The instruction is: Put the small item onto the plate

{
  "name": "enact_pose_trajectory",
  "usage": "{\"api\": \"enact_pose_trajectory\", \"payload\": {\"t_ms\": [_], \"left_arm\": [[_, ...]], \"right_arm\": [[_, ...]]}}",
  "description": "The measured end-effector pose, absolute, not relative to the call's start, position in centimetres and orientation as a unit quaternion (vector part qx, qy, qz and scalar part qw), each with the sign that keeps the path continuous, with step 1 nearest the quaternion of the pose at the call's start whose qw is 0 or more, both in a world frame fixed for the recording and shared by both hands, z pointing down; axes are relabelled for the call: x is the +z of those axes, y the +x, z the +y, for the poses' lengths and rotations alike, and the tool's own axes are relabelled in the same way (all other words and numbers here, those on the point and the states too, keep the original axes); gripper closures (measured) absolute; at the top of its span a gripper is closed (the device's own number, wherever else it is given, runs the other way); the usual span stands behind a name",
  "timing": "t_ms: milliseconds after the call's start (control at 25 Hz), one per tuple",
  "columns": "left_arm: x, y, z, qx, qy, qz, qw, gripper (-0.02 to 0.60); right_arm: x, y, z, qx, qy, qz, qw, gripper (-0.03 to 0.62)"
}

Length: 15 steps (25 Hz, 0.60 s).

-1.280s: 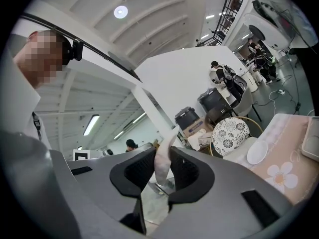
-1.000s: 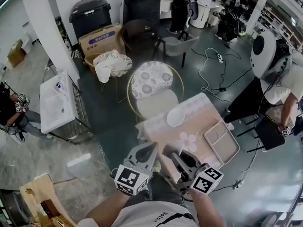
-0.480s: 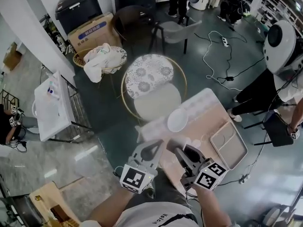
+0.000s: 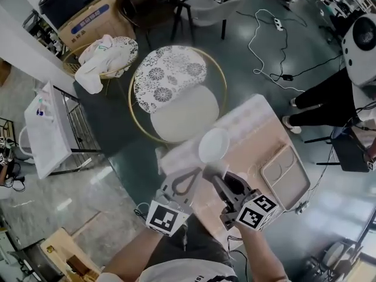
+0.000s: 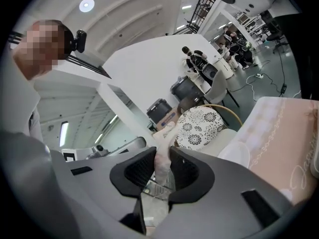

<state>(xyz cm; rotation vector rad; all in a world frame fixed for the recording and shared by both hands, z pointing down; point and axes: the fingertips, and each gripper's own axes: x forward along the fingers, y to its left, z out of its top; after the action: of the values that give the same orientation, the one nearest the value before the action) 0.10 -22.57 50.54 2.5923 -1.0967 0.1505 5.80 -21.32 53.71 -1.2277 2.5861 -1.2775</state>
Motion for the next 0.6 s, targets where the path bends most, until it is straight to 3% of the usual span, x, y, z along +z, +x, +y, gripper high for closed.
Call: {"api": "enact_pose_trajectory", "payload": {"t_ms": [600], "left_arm": [[59.2,3.7,-25.6,0.077,0.909,-0.36,0.194,0.577]], "right_arm": [[67.6,9.5,-25.1,-0.462,-0.424,0.777,-0.058,0.499]]}}
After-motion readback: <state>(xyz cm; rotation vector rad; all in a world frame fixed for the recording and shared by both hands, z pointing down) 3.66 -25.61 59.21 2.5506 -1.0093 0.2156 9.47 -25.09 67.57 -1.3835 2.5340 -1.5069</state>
